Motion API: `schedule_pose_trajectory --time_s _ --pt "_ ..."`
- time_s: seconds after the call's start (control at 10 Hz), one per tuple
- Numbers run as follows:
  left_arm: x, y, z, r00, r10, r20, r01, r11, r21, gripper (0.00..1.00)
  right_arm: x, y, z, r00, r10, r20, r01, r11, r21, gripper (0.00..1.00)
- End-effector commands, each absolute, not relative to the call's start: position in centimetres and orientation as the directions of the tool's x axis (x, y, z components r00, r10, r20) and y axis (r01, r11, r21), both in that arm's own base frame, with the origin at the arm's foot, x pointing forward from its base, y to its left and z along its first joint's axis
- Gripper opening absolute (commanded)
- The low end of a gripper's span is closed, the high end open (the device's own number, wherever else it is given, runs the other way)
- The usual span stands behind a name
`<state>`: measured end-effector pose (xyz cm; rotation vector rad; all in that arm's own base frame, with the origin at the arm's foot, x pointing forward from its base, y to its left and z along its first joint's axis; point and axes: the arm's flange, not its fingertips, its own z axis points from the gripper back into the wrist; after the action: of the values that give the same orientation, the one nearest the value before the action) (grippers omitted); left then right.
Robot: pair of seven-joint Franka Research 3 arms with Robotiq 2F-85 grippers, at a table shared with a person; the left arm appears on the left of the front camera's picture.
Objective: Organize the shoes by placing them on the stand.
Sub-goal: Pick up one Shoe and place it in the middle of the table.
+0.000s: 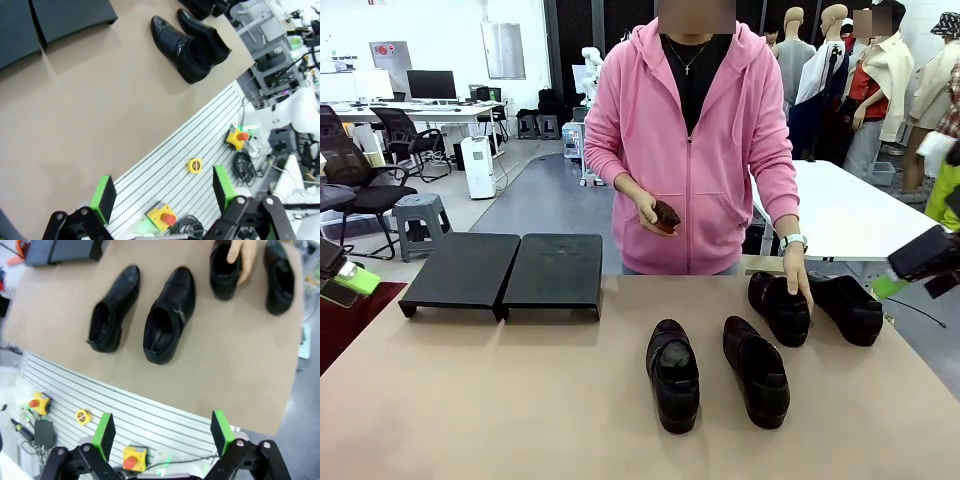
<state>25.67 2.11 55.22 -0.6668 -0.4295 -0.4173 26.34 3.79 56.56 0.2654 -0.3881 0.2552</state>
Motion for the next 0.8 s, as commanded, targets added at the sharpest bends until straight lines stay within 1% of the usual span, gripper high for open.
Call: schedule_pose_trajectory --time_s 0.0,0.1,0.2,0.3,0.4,0.5,0.6,0.7 --pt "25.7 2.1 55.4 0.823 -0.235 0.517 0.516 0.689 -0.508 1.0 33.7 11.0 56.6 0.899 0.297 0.321 -0.351 0.928 0.124 1.0" --pt "25.7 2.1 55.4 0.823 -0.235 0.517 0.516 0.689 -0.508 1.0 35.2 15.2 55.1 0.893 0.369 0.256 -0.408 0.906 0.116 1.0" --pt "25.7 2.1 55.4 0.823 -0.235 0.517 0.516 0.689 -0.508 1.0 36.0 18.4 53.7 0.89 0.407 0.206 -0.436 0.892 0.119 1.0" --pt "25.7 2.1 55.4 0.823 -0.235 0.517 0.516 0.689 -0.508 1.0 35.8 21.6 52.3 0.869 0.458 0.191 -0.483 0.868 0.118 1.0" --pt "25.7 2.1 55.4 0.823 -0.235 0.517 0.516 0.689 -0.508 1.0 34.9 24.9 50.9 0.872 0.444 0.204 -0.476 0.867 0.149 1.0" --pt "25.7 2.1 55.4 0.823 -0.235 0.517 0.516 0.689 -0.508 1.0 34.8 25.8 50.0 0.87 0.433 0.235 -0.463 0.881 0.092 1.0" --pt "25.7 2.1 55.4 0.823 -0.235 0.517 0.516 0.689 -0.508 1.0 35.1 23.8 50.5 0.863 0.47 0.184 -0.495 0.86 0.122 1.0" --pt "25.7 2.1 55.4 0.823 -0.235 0.517 0.516 0.689 -0.508 1.0 35.1 23.8 50.5 0.863 0.47 0.184 -0.495 0.86 0.122 1.0"
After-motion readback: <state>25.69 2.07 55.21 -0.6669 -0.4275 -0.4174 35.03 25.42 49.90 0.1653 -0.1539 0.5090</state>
